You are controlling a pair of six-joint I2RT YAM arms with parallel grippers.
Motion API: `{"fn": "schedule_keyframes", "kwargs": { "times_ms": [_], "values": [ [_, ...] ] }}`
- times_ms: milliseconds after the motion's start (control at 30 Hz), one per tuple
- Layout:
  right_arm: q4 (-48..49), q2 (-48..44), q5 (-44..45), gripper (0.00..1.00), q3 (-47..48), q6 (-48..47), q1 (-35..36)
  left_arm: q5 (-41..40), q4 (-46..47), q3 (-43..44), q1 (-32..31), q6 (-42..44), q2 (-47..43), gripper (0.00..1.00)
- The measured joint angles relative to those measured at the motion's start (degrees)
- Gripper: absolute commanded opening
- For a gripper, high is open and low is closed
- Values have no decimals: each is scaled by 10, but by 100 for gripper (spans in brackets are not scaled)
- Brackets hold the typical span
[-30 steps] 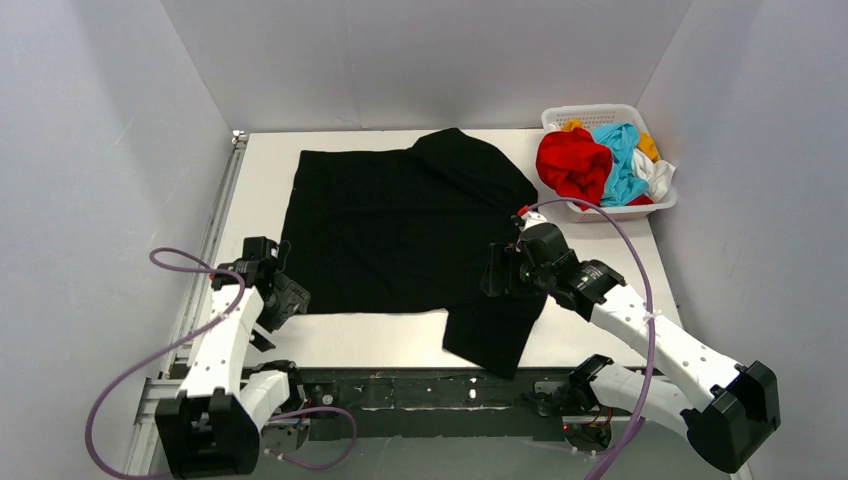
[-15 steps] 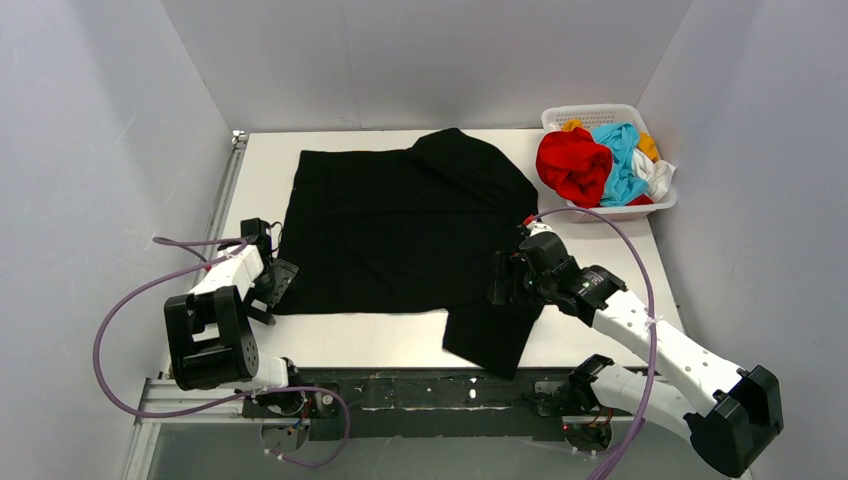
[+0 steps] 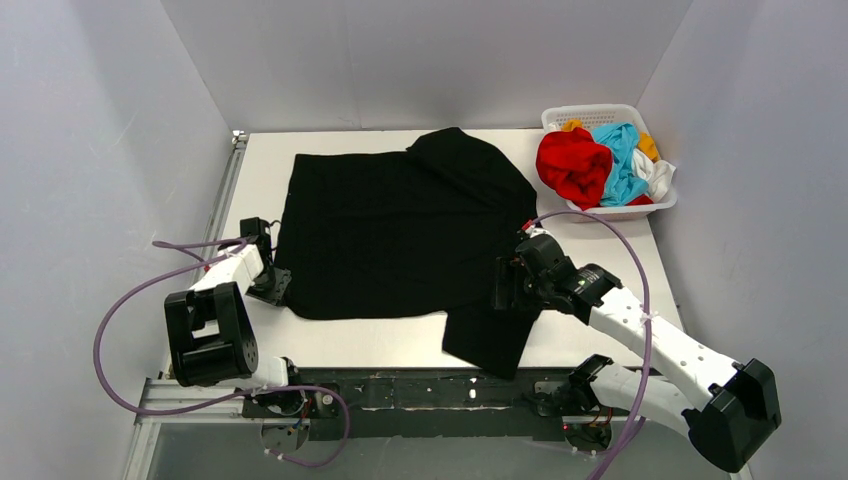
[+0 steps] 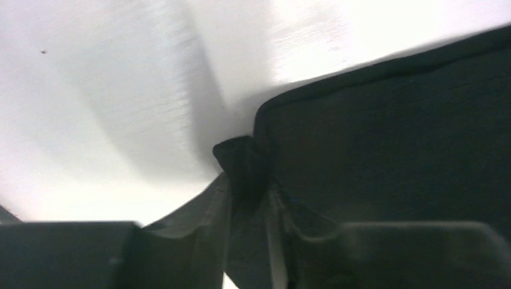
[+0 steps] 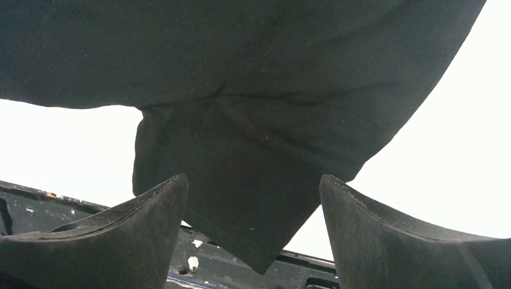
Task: Fold and stack the t-shirts
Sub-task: Grab the side of the flattened tshirt closest away from the robot with both arms
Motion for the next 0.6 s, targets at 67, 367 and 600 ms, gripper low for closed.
{"fn": "schedule_keyframes", "kwargs": {
  "times_ms": [67,367,600],
  "values": [
    [-7,0,-1,88,0,0,4,9,1,9,0,-1,11,6],
    [-57,42,-10,79,26,-9,116,19,-18,34,1,10,33,0],
    [-64,157,-26,68,37,-18,245,25,-54,35,2,33,29,0]
  ]
}}
